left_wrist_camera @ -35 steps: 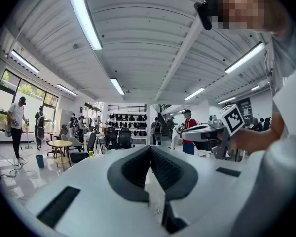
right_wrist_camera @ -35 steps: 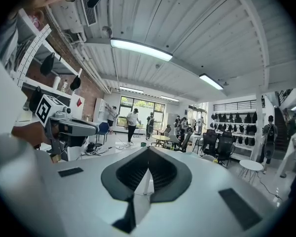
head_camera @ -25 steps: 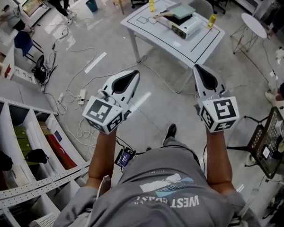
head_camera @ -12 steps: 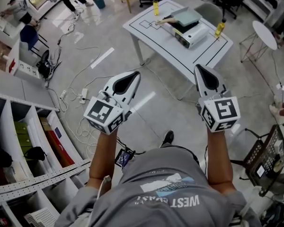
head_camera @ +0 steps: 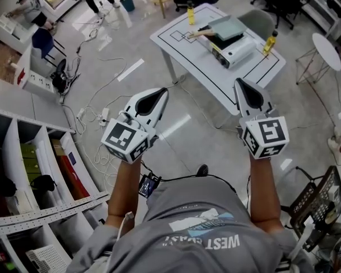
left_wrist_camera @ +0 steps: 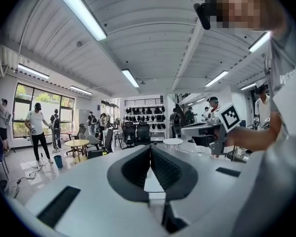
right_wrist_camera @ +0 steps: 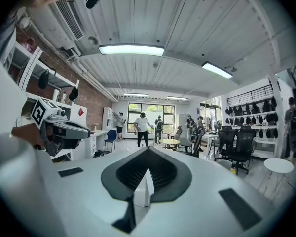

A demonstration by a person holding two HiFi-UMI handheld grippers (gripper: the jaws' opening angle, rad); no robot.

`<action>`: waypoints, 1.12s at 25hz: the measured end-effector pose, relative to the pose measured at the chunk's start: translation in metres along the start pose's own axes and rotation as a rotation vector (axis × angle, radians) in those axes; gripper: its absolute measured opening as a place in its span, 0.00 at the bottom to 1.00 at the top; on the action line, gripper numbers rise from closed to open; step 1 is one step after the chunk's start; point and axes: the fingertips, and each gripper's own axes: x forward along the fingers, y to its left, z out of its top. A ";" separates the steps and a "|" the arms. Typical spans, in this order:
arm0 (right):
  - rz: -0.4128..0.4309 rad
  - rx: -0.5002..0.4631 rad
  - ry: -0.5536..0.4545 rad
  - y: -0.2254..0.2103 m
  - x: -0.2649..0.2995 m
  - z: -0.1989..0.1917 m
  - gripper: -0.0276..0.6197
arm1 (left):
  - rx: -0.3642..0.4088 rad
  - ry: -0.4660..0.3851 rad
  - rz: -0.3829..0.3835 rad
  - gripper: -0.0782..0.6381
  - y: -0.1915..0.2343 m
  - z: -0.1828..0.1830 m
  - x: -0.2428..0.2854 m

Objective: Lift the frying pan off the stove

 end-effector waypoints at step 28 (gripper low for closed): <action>-0.293 -0.002 0.046 -0.090 0.093 0.011 0.06 | 0.006 -0.057 -0.289 0.11 0.116 0.013 0.161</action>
